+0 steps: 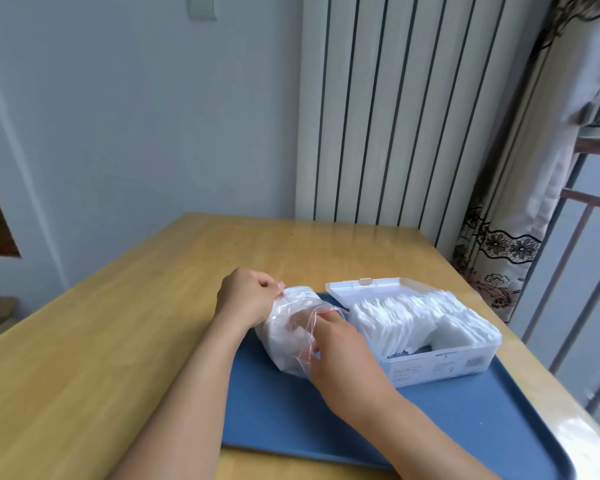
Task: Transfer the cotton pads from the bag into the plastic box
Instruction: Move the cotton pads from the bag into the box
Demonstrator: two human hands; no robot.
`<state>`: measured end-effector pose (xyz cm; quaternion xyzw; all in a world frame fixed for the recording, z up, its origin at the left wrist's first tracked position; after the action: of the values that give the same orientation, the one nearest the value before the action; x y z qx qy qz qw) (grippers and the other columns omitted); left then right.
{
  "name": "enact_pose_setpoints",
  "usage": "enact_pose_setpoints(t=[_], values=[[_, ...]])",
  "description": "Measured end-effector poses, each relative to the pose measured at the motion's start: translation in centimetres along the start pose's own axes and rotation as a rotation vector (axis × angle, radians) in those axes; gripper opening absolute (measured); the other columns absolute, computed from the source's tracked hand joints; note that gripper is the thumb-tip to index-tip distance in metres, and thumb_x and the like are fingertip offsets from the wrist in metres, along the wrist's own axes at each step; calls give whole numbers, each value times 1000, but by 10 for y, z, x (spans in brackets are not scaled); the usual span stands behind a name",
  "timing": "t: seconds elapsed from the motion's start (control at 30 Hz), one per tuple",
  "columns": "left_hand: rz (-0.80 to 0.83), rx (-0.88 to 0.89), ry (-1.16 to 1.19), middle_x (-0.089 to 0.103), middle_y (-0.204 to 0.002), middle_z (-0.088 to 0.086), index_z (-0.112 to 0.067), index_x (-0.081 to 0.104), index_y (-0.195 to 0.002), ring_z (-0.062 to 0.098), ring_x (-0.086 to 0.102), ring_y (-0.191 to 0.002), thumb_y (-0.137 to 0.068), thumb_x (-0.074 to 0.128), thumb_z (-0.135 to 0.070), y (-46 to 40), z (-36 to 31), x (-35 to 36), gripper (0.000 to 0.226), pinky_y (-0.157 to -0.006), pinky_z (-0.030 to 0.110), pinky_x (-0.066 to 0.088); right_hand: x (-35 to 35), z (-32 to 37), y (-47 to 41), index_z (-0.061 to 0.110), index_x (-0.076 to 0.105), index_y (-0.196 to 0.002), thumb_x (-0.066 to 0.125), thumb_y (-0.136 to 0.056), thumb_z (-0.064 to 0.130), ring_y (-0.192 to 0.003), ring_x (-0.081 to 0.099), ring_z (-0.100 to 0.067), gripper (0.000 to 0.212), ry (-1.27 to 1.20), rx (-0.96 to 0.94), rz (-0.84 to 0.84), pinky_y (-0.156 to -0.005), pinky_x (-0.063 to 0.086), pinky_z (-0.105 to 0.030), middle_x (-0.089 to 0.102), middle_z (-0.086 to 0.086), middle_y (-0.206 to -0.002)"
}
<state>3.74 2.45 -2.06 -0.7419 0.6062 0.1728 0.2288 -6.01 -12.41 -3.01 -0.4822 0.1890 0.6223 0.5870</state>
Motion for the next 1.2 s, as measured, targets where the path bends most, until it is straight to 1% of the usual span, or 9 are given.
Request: enact_pose_setpoints(t=[0.1, 0.2, 0.37, 0.5, 0.77, 0.93, 1.03, 1.1, 1.2], values=[[-18, 18, -21, 69, -64, -10, -20, 74, -63, 20, 63, -70, -90, 70, -27, 2, -3, 1, 29, -62, 26, 45, 4, -2, -2, 23, 56, -114, 54, -92, 14, -90, 57, -22, 23, 52, 24, 8, -78, 51, -37, 50, 10, -107], [-29, 28, -29, 70, -65, -10, -19, 75, -63, 16, 60, -64, -91, 70, -27, 2, -3, 2, 29, -58, 24, 40, 9, -2, -4, 28, 56, -115, 54, -89, 14, -90, 59, -24, 29, 19, 16, 25, -77, 54, -44, 55, 4, -105], [-78, 41, -43, 73, -69, -3, -17, 75, -64, 24, 63, -67, -90, 70, -25, 1, -2, 1, 28, -59, 26, 43, 8, -6, -3, 26, 59, -112, 65, -85, 20, -97, 60, -14, 28, -74, 33, -5, -85, 53, -33, 53, 9, -116], [-190, 12, -47, 74, -72, 2, -19, 72, -63, 29, 68, -74, -91, 69, -25, -3, 2, -2, 29, -58, 26, 41, -6, 1, 2, 31, 45, -77, 62, -82, 25, -94, 52, -9, 19, -112, -20, -59, -76, 44, -20, 59, 13, -101], [-285, -11, -46, 68, -69, 2, -15, 72, -72, 28, 62, -72, -94, 66, -23, -2, 6, -7, 25, -59, 27, 37, -65, 3, 19, 33, 51, -102, 61, -63, 29, -59, 51, -11, 40, -310, 19, -298, -49, 41, -24, 61, 12, -74], [-443, 287, 55, 68, -105, 3, -15, 71, -103, 24, 62, -106, -92, 55, -52, 18, -33, -13, 42, -84, 26, 39, -87, -9, 20, 35, 65, -98, 52, -64, 17, -82, 58, -8, 41, -605, 102, -424, -64, 43, -13, 64, 6, -97], [-39, 488, 587, 64, -124, -10, -23, 62, -123, 2, 56, -122, -83, 44, -73, 71, -86, 4, 67, -101, 25, 43, -84, -3, 21, 22, 63, -101, 50, -70, 4, -67, 53, -10, 37, -799, 52, -393, -59, 44, -14, 62, 8, -78], [197, 510, 667, 61, -130, -20, -29, 58, -129, -4, 52, -128, -77, 43, -86, 104, -103, 24, 79, -107, 30, 43, -83, 1, 22, 19, 60, -107, 48, -81, -9, -62, 52, -15, 40, -875, 34, -368, -58, 44, -17, 60, -4, -69], [182, 517, 709, 61, -127, -24, -38, 58, -127, -4, 52, -128, -73, 38, -92, 118, -104, 39, 79, -108, 26, 41, -78, -2, 20, 28, 62, -113, 47, -81, -7, -88, 63, -24, 49, -980, 42, -366, -78, 50, -29, 69, -10, -96]])
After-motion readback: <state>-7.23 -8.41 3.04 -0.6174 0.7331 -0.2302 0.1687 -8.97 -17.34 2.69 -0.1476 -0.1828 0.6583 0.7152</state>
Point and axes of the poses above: each hand's wrist, its own y-axis away from the middle knuckle, its own x-axis out of the palm, z = x × y, the point moved 3 cm from there along -y, towards the middle knuckle
